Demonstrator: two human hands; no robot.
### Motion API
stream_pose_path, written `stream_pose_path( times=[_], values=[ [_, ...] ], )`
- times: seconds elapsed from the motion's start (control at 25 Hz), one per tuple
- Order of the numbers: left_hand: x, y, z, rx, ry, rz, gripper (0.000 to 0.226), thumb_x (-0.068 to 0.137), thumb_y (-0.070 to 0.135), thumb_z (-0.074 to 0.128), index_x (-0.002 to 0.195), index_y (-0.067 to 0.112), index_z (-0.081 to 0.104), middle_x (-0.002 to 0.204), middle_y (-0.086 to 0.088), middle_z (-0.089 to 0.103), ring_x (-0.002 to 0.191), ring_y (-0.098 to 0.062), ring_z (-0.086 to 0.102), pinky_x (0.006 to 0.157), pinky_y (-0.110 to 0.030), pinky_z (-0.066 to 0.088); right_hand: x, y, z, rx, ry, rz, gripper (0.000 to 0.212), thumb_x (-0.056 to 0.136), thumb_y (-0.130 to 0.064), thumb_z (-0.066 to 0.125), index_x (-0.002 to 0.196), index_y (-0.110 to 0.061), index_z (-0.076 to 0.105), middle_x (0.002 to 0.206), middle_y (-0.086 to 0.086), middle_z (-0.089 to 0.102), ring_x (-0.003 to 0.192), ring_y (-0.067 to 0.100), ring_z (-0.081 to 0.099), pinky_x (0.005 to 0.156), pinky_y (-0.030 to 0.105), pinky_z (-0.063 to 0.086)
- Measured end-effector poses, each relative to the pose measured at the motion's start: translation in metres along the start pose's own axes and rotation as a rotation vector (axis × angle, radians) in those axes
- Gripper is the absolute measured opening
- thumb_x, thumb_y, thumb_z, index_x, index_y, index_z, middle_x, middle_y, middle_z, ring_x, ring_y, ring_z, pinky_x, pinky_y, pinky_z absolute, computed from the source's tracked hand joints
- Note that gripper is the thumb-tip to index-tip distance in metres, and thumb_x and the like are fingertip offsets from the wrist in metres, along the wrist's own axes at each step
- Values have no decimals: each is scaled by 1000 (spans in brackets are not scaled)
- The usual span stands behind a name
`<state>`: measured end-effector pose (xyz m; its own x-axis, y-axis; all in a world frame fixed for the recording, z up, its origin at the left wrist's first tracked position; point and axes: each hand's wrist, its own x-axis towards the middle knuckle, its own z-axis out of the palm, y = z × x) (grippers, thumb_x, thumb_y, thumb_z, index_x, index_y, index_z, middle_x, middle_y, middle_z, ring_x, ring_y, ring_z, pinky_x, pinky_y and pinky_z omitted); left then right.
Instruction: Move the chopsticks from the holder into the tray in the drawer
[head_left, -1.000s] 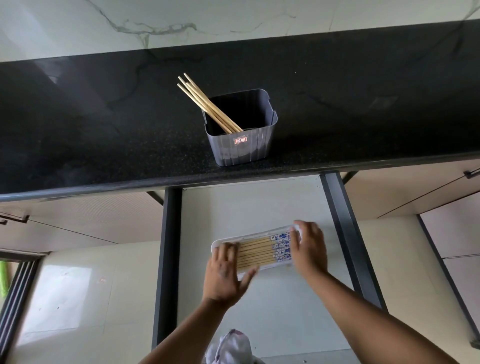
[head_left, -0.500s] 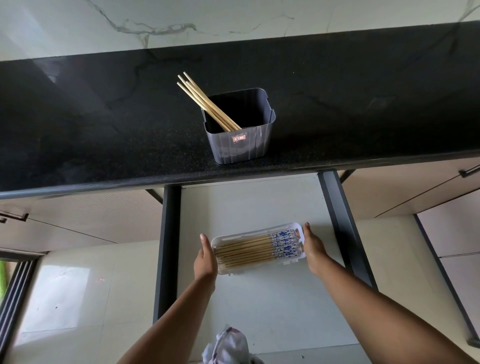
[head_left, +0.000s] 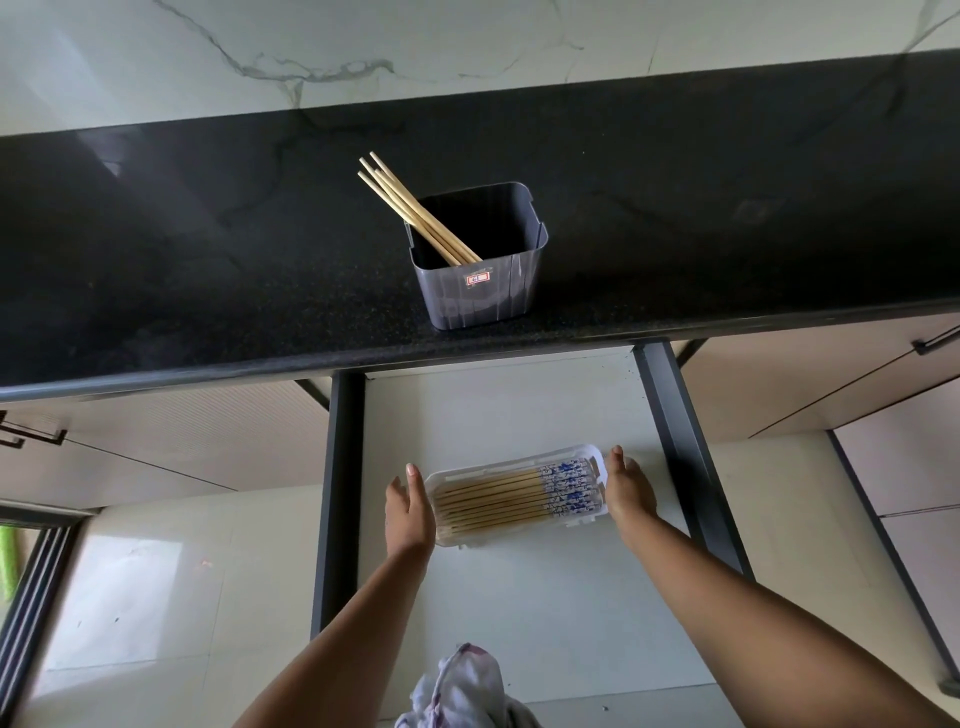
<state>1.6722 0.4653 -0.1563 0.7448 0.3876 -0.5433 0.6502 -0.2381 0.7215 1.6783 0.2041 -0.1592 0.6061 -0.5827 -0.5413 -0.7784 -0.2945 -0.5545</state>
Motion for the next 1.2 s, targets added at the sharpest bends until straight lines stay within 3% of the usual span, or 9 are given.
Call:
stream_pose_path(
  times=[0.12, 0.24, 0.48, 0.6, 0.72, 0.84, 0.96, 1.04, 1.2],
  values=[
    [-8, 22, -10, 169, 155, 280, 60, 97, 45, 42, 142, 6, 36, 145, -16, 42, 135, -31, 37, 110, -42, 30, -24, -21, -7, -44, 267, -252, 37, 97, -31, 50, 122, -4, 57, 128, 24, 52, 115, 40, 48, 95, 44, 41],
    [-21, 70, -11, 250, 220, 630, 55, 91, 37, 57, 136, 8, 41, 134, -11, 46, 127, -25, 40, 105, -35, 32, -68, -74, 0, 31, 282, -638, 31, 88, -20, 65, 114, -6, 58, 119, 20, 52, 104, 39, 49, 87, 45, 42],
    [-42, 189, -21, 59, 264, 1092, 41, 87, 32, 54, 124, 14, 48, 116, 9, 45, 107, -2, 39, 93, -9, 29, -126, -210, -15, 150, 393, -1279, 27, 84, -21, 61, 110, -14, 59, 113, 10, 54, 106, 22, 48, 91, 31, 38],
    [-28, 254, -38, 87, 243, 1042, 36, 83, 34, 53, 113, 13, 52, 109, 3, 54, 101, -11, 47, 86, -18, 38, -109, -279, -37, 46, 328, -1218, 30, 85, -12, 59, 115, -9, 60, 117, 12, 59, 114, 29, 51, 98, 36, 38],
    [2, 291, -48, 149, 163, 719, 22, 86, 24, 56, 105, 13, 53, 106, -5, 63, 99, -25, 59, 79, -36, 48, -81, -338, -45, -371, -56, -896, 44, 91, -13, 55, 135, -11, 51, 135, 11, 54, 125, 31, 48, 102, 32, 39],
    [24, 291, -49, 161, 154, 501, 25, 88, 28, 56, 109, 15, 53, 110, -5, 64, 102, -25, 59, 86, -40, 51, -62, -363, -35, -806, -221, -802, 40, 92, -7, 46, 133, -7, 51, 129, 16, 59, 110, 31, 59, 94, 33, 46],
    [33, 283, -44, 120, 182, 542, 26, 87, 28, 60, 110, 17, 55, 107, -1, 65, 99, -21, 60, 84, -37, 51, -50, -364, -26, -861, -386, -844, 30, 91, -1, 50, 119, -9, 57, 110, 12, 61, 91, 26, 57, 77, 32, 46],
    [36, 282, -44, 94, 193, 577, 25, 86, 25, 61, 109, 18, 56, 104, 1, 66, 97, -19, 61, 80, -33, 50, -46, -364, -26, -873, -401, -906, 27, 91, 0, 53, 116, -12, 56, 101, 8, 57, 86, 23, 54, 71, 30, 45],
    [35, 281, -43, 62, 205, 599, 24, 86, 22, 62, 109, 18, 56, 106, 1, 64, 97, -18, 60, 82, -32, 50, -38, -364, -27, -894, -236, -1006, 18, 91, 2, 53, 97, -15, 53, 94, 7, 55, 82, 24, 55, 58, 25, 39]
  ],
)
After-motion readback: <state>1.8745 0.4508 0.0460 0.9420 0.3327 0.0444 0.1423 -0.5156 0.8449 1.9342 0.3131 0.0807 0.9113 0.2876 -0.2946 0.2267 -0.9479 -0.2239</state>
